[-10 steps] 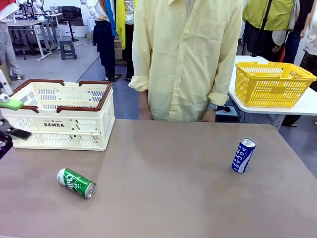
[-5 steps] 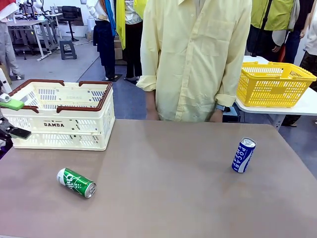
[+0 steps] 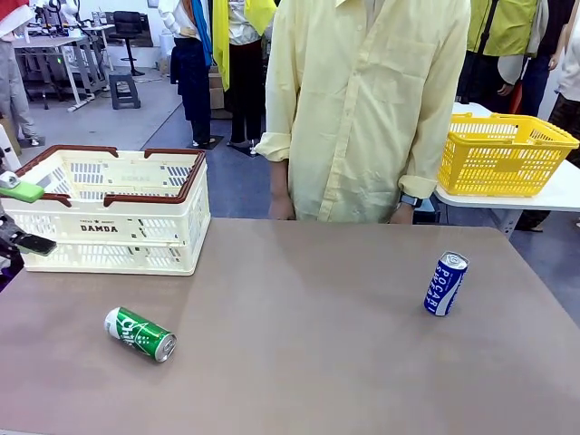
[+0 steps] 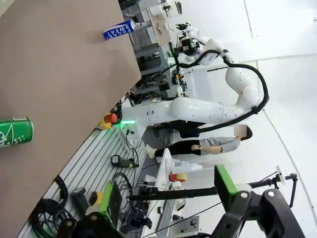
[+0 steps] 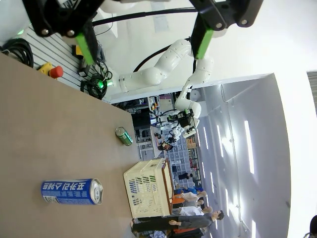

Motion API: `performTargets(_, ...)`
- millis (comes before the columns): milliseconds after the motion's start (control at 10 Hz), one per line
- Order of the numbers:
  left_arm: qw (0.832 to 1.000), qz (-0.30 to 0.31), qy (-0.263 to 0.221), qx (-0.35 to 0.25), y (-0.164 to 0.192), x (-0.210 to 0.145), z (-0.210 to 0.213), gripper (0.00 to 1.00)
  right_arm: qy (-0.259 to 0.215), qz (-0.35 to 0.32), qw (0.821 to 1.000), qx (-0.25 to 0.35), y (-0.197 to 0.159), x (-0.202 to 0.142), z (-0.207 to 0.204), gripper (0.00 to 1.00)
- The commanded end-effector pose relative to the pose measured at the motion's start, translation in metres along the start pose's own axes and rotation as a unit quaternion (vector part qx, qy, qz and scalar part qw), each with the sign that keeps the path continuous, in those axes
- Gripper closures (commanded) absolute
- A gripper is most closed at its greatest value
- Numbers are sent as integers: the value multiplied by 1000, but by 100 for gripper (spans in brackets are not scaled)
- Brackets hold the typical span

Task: Place the drinks into the Shopping basket.
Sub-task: Pick up one drink and place it into the Shopping basket.

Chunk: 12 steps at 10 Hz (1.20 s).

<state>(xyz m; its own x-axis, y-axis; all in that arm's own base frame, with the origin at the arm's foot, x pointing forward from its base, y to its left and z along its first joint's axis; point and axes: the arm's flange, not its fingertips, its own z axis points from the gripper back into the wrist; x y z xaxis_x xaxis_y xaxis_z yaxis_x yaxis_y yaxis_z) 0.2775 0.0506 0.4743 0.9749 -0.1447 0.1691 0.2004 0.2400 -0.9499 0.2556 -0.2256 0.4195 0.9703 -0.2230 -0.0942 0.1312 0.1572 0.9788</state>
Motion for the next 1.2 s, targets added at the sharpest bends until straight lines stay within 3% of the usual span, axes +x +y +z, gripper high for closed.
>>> performTargets(0, 1000, 6, 1, -8, -2, -1, 0, 0, 5, 13, 1000, 1, 0, -1, 3, 0)
performTargets(1100, 1000, 6, 1, -8, -2, -1, 0, 0, 5, 13, 1000, 1, 0, -1, 3, 0)
